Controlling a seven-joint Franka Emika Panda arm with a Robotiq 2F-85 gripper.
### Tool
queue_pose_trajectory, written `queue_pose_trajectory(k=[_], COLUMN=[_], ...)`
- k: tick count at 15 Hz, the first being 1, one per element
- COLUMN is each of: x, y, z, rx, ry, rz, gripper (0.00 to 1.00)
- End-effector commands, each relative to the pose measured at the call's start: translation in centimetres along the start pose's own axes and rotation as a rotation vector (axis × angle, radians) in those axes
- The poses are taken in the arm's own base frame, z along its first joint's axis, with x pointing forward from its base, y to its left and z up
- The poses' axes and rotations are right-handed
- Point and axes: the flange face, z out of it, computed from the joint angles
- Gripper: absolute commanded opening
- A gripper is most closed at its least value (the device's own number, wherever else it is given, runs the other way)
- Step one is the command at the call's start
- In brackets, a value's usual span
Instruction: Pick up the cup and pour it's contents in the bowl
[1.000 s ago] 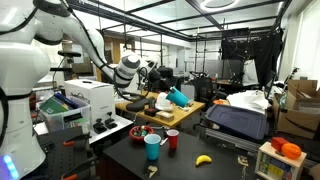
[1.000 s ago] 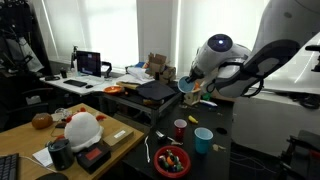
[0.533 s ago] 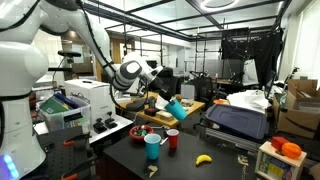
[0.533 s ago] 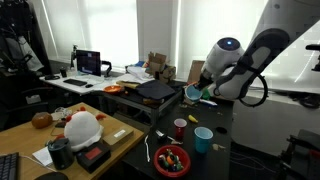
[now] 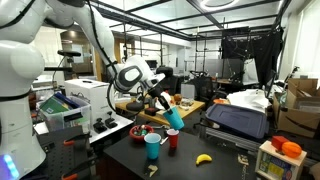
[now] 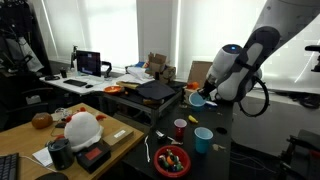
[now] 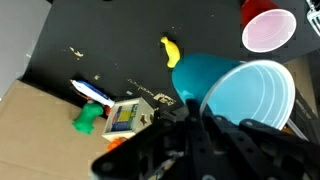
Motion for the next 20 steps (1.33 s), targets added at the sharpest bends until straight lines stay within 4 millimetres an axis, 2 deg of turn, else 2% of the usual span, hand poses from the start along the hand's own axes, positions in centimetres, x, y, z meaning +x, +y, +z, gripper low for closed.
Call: queue_pose_trajectory(k=[1, 7, 8, 10, 12, 15, 17, 20], x=[-0.4, -1.1, 0.2, 0.6, 1.5, 3.0, 3.9, 5.1], y=[1.2, 0.1, 1.1, 2.3, 4.5, 6.8, 6.9, 4.1], z=[0.4, 0.6, 1.6, 2.6, 4.4, 6.1, 6.7, 7.8], rx=[0.024, 0.148, 0.16, 0.174, 0.163, 0.168, 0.208, 0.303], ry=[-0.04, -0.072, -0.071, -0.077, -0.084, -0.093, -0.092, -0.104], rz=[0.107, 0.203, 0.224, 0.272, 0.314, 0.364, 0.393, 0.372], gripper=[0.01, 0.01, 0.01, 0.01, 0.01, 0.01, 0.01, 0.01])
